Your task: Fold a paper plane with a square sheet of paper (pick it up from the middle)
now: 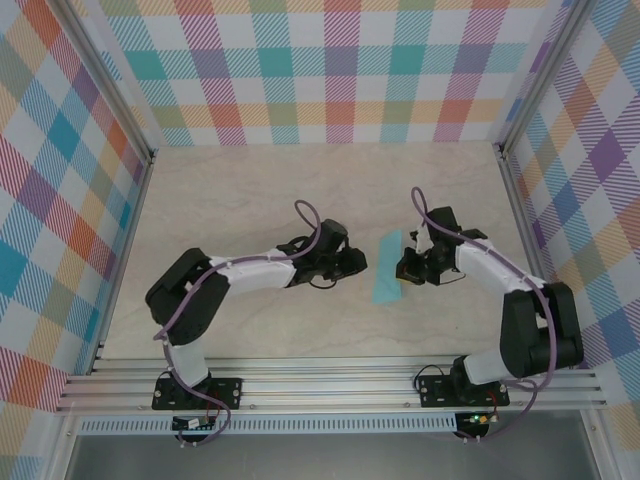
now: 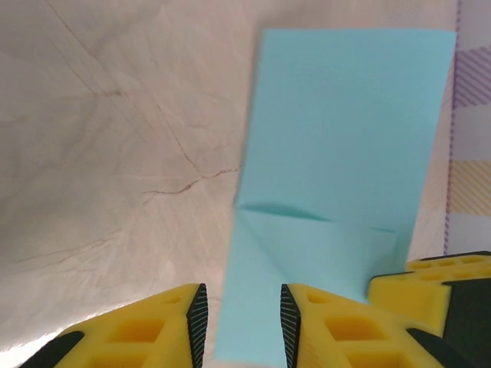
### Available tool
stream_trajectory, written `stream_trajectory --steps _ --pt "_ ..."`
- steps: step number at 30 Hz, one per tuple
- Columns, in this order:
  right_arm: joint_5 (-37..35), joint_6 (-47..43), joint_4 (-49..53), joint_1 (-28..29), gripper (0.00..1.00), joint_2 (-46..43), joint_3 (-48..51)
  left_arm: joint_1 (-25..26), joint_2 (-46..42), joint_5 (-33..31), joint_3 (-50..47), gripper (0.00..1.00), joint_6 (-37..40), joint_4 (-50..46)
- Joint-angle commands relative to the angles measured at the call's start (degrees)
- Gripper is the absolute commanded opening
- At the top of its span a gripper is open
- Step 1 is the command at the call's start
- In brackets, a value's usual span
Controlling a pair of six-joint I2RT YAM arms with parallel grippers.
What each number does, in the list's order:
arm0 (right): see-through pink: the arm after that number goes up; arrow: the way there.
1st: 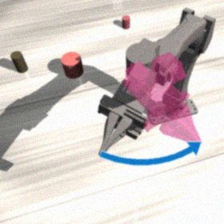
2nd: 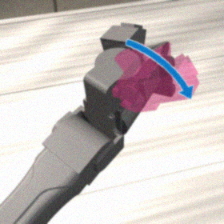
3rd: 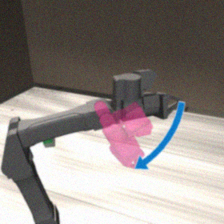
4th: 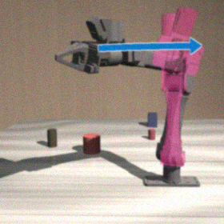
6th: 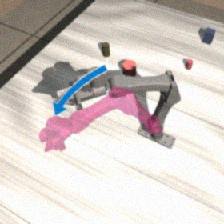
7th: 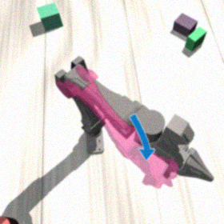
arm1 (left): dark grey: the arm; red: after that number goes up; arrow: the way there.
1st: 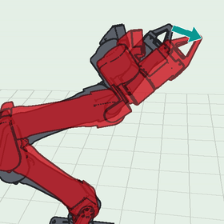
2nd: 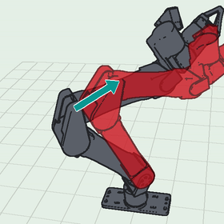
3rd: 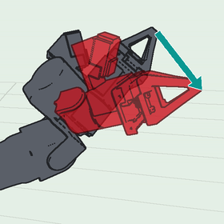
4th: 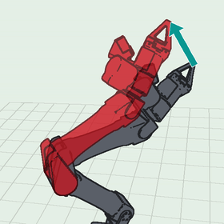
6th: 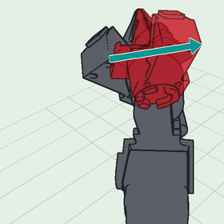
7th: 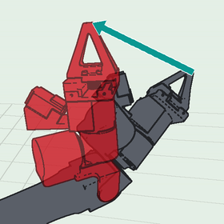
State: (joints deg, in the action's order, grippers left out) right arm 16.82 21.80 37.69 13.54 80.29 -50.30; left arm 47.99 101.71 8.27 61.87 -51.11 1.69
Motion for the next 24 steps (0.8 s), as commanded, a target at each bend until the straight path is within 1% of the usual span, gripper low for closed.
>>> stream_trajectory --steps 1,3,6,8,12,14,19,20,22,23,24 --pt "-21.10 0.60 14.22 3.99 0.05 -4.88 -6.19 -0.35 -6.96 -9.55 -3.48 0.35 0.37 -5.34" --pt "-30.09 1.85 19.38 7.22 0.05 -5.39 -9.41 -0.97 -10.62 -14.02 -6.14 0.35 -0.53 -7.27" --pt "-39.30 3.47 24.84 13.05 0.04 -2.04 -13.41 -2.18 -15.16 -18.81 -9.67 0.35 -2.57 -9.34" --pt "-42.87 4.99 27.23 16.81 0.04 2.69 -15.64 -2.96 -17.74 -21.42 -11.59 0.35 -3.77 -10.52" --pt "-43.49 9.07 28.58 23.13 0.05 13.66 -19.96 -3.93 -23.17 -25.33 -15.23 0.35 -5.54 -12.35" --pt "-41.56 10.27 27.99 26.31 0.08 18.36 -23.11 -4.07 -25.80 -26.84 -16.86 0.36 -6.31 -13.21" --pt "-29.24 10.89 23.91 31.61 0.15 29.43 -30.83 -4.46 -31.89 -29.62 -20.60 0.39 -7.40 -15.04" --pt "-25.87 10.51 21.80 32.29 0.18 30.17 -31.53 -4.56 -32.87 -29.84 -21.17 0.40 -7.34 -15.29" --pt "-19.11 10.22 17.59 32.51 0.30 30.07 -31.39 -4.74 -34.19 -29.75 -21.70 0.41 -6.97 -15.93" --pt "-16.88 9.86 15.79 32.45 0.34 29.70 -31.26 -4.82 -34.53 -29.42 -21.79 0.41 -6.45 -16.08" --pt "-16.41 9.84 15.28 32.35 0.37 29.12 -31.27 -4.88 -34.71 -28.79 -21.83 0.43 -5.72 -15.91"
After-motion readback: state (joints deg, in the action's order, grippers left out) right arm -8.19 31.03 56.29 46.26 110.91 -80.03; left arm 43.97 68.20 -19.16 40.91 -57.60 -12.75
